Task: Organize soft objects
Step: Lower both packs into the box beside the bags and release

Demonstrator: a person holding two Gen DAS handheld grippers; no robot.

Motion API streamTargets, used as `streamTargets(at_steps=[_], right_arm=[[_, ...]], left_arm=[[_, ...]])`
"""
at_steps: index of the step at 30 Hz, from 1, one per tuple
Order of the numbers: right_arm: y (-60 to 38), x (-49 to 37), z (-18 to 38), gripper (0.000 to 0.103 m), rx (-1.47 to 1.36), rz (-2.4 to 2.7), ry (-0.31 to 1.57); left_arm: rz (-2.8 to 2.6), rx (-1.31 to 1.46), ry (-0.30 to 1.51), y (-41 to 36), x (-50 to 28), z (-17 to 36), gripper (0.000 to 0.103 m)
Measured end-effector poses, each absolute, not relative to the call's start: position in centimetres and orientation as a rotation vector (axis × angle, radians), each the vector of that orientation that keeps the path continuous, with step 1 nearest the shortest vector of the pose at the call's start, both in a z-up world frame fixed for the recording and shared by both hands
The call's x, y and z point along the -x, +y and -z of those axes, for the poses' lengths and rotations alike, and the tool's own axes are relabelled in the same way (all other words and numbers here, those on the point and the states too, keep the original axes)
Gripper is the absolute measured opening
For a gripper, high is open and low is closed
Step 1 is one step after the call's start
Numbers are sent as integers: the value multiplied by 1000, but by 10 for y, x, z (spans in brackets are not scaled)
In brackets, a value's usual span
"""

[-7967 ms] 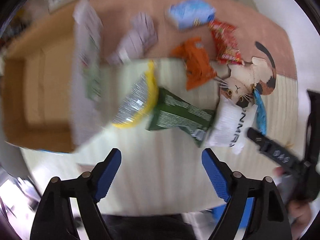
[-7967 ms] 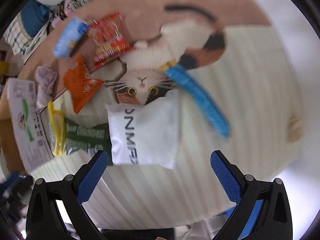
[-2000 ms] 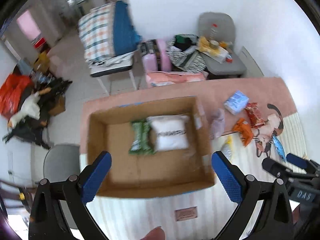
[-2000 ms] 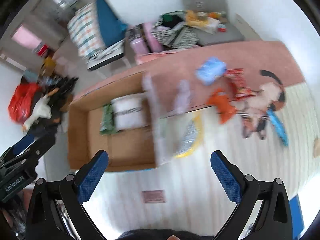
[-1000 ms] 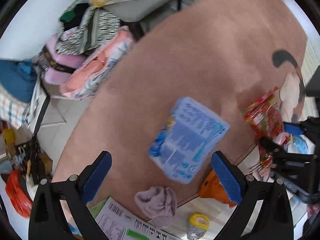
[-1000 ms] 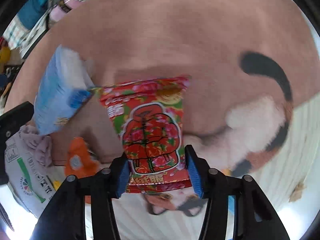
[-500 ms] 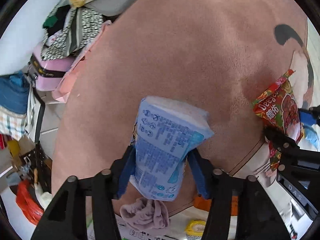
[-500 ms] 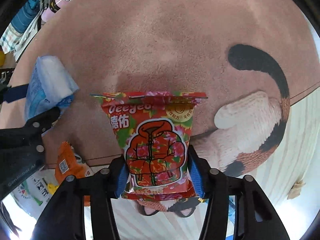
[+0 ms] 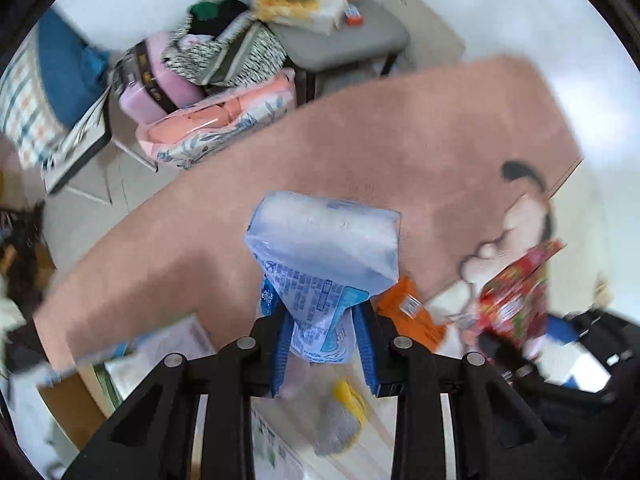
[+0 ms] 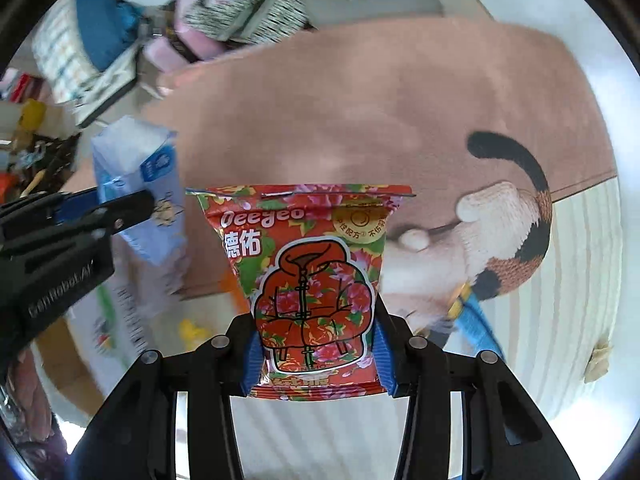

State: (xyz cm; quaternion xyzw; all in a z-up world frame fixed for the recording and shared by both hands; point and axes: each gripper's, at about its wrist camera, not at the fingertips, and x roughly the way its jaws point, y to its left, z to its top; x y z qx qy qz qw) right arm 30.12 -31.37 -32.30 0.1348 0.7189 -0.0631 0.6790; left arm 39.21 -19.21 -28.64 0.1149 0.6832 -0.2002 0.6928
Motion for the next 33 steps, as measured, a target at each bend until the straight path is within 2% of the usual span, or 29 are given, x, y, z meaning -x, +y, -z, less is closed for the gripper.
streamTargets(at_steps=[9,14,19,24,33], right_arm=[[-197,-259,229,47,-274,-11,1503],[-126,-237,213,47,-256,-112,1490],[-63,-227,232,47,-239,-167,1524],[-12,-228,272,47,-226,-159,1600],[28,-236,350,47,-143,-86,1733]], left_arm=[[354,-31,1389,-58,-342,180,26],[253,18,1381,26,-314,163,26],[133,45,1443,97,-297,191,26],[19,62,1540,151,-298,243,23],[-58,15,1666,186,-323,325,23]])
